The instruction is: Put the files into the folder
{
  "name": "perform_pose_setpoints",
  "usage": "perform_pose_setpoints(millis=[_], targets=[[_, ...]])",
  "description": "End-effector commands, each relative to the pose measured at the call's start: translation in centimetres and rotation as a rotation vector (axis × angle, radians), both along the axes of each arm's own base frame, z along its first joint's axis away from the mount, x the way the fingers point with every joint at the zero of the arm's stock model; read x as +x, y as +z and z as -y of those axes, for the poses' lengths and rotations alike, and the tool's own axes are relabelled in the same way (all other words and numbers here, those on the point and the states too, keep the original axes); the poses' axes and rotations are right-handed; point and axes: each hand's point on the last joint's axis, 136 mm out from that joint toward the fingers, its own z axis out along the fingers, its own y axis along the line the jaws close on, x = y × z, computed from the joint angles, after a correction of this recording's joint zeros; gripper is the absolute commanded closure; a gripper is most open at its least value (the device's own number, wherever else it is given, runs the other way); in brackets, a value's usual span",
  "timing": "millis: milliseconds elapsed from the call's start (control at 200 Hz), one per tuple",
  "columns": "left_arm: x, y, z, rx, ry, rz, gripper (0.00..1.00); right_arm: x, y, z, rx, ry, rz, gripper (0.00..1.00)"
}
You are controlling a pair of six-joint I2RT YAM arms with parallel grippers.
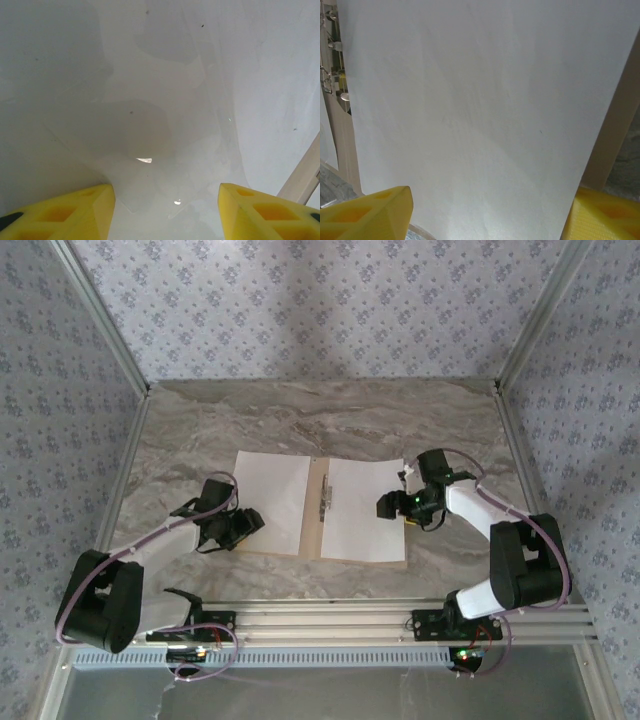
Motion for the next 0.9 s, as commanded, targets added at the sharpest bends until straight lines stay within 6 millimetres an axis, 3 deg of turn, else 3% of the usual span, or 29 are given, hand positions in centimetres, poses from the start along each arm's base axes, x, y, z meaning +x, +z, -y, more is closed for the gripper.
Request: perform_pose_setpoints(millis=[0, 315, 894], targets=[[-0.9, -0.9, -0.2, 0.007, -0.018, -0.035, 0.41, 0.0, 0.5, 0.3, -0.032, -0.002, -0.008, 0.24], [-0.8, -0.9, -0.2, 0.007, -0.015, -0.032, 0.41, -0.4, 1.1, 1.4, -0.079, -0.028, -0.021, 0.17], [-0.9, -1.3, 1.3, -0.045, -0.003, -0.024, 0.42, -0.1, 4.7, 1.7, -0.064, -0.068, 0.061, 0.16]])
